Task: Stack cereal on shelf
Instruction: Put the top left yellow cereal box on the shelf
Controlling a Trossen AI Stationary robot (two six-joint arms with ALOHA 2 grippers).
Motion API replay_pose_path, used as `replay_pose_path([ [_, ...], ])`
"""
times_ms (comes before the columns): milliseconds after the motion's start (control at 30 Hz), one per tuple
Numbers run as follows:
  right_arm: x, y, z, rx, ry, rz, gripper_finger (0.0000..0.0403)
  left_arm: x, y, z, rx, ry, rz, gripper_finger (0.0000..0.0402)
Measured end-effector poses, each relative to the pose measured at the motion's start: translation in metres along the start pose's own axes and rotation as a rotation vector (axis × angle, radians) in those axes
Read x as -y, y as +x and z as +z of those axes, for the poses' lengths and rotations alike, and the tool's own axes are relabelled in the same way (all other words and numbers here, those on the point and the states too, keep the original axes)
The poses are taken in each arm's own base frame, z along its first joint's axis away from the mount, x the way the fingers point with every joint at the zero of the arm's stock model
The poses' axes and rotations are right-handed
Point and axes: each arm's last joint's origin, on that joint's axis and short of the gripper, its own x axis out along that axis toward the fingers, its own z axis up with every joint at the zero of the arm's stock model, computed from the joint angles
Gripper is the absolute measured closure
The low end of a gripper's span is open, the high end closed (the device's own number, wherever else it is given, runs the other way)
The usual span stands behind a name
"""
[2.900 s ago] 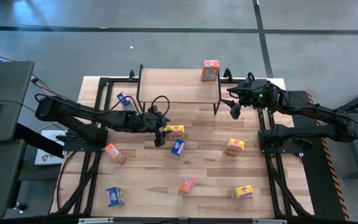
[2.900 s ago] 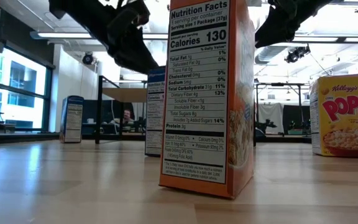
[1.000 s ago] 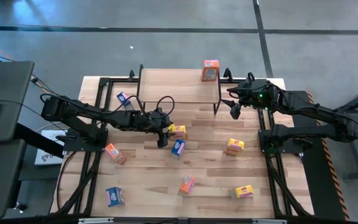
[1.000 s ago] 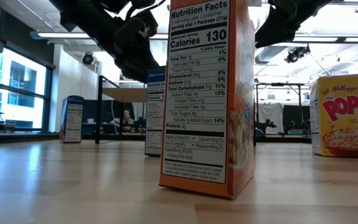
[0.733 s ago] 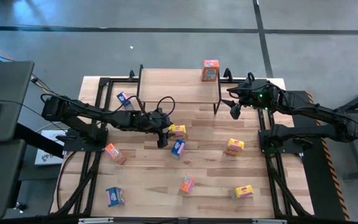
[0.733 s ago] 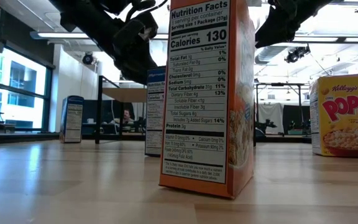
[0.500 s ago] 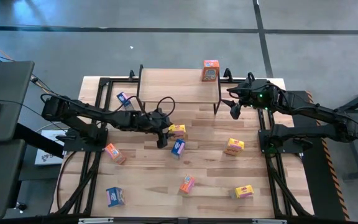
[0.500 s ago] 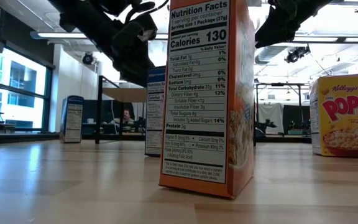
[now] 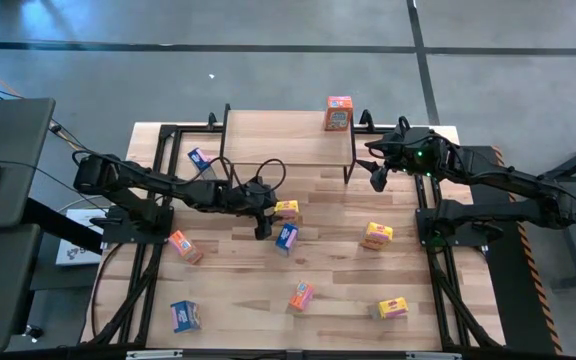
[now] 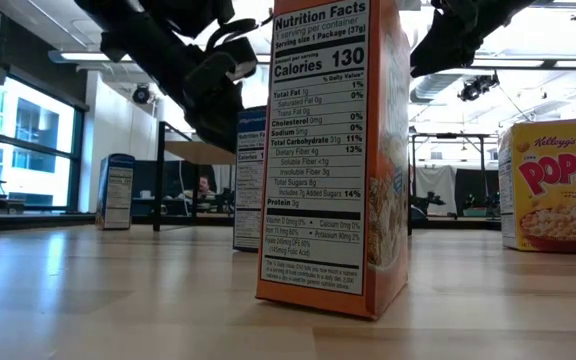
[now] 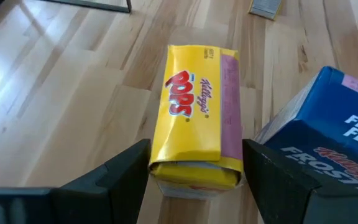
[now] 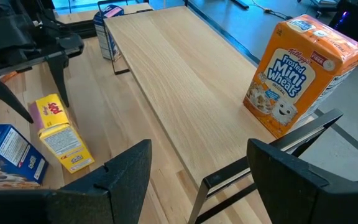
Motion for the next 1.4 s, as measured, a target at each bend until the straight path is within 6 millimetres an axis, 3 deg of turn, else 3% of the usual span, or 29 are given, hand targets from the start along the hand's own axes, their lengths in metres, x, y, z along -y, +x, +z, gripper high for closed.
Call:
replay_pose_path([
  [233,0.0,0.0,0.0,0.0,0.0,0.0,0.0146,0.0,0.0,0.001,0.009,0.007,0.001,0.0165],
  [633,0.0,0.0,0.0,0.0,-0.001,0.0,0.0146,0.0,0.0,0.001,0.009,0.032,0.001,0.0256],
  [933,0.0,0.0,0.0,0.0,-0.001,0.0,0.0146,0.0,-0.005,0.005,0.041,0.032,-0.003,0.027],
  [1400,0.0,0.0,0.0,-0.002,-0.001,0.0,0.0146,-0.022,-0.056,0.033,0.242,0.038,0.032,0.027],
])
